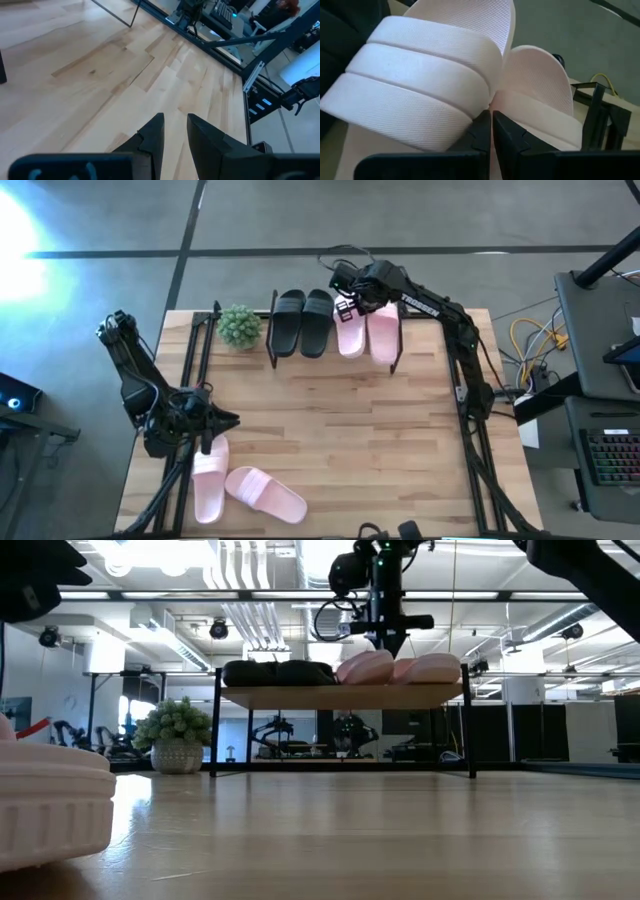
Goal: Pick and place slides into the shelf
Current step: Put the pink slipper on the shelf
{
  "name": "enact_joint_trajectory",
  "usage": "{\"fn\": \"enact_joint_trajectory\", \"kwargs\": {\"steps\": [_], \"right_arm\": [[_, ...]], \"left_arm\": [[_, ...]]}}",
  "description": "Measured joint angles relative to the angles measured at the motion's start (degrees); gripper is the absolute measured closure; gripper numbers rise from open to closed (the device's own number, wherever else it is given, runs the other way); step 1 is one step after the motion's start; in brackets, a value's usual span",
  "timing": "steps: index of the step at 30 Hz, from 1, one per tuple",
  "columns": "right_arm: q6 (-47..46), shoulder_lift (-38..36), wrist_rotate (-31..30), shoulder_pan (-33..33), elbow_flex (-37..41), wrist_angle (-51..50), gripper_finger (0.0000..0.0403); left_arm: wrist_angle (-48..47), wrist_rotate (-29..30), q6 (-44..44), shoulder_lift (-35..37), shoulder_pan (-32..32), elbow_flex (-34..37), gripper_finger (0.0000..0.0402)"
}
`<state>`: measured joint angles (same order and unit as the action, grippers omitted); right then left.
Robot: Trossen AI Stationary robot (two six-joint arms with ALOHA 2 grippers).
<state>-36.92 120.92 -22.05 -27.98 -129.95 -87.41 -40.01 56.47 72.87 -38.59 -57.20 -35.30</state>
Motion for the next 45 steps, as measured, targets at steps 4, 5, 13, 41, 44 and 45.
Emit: {"fn": "enact_joint_trajectory", "kwargs": {"steps": [4,5,13,41,44,45], "right_arm": [[1.51,1.29,1.08,-0.20,-0.07,0.39,0.0390],[1.57,1.58,1.18,-0.21,-0.08,0.16,0.0390],[1.17,1.16,0.34,0.09,-0.05,-2.17,0.0390],[3.84,-1.60,1.48,1.00,-0.40,4.99,0.0390],[4.05,-0.29,2.14,1.03,-0.37,4.36,0.0390],[4.13,0.00,2.34,1.02,-0.33,4.26,0.0390]], "left_arm": [[-0.02,0.02,0.06,-0.17,0.49,0.08,0.0332],[-0.03,0.02,0.04,-0.20,0.61,0.08,0.0332],[-0.01,0.04,0.04,-0.13,0.63,0.08,0.0332],[0.05,0.94,0.15,-0.39,0.63,0.08,0.0332],[0.06,0.92,0.17,-0.42,0.63,0.08,0.0332],[0.09,0.92,0.17,-0.41,0.63,0.08,0.0332]]}}
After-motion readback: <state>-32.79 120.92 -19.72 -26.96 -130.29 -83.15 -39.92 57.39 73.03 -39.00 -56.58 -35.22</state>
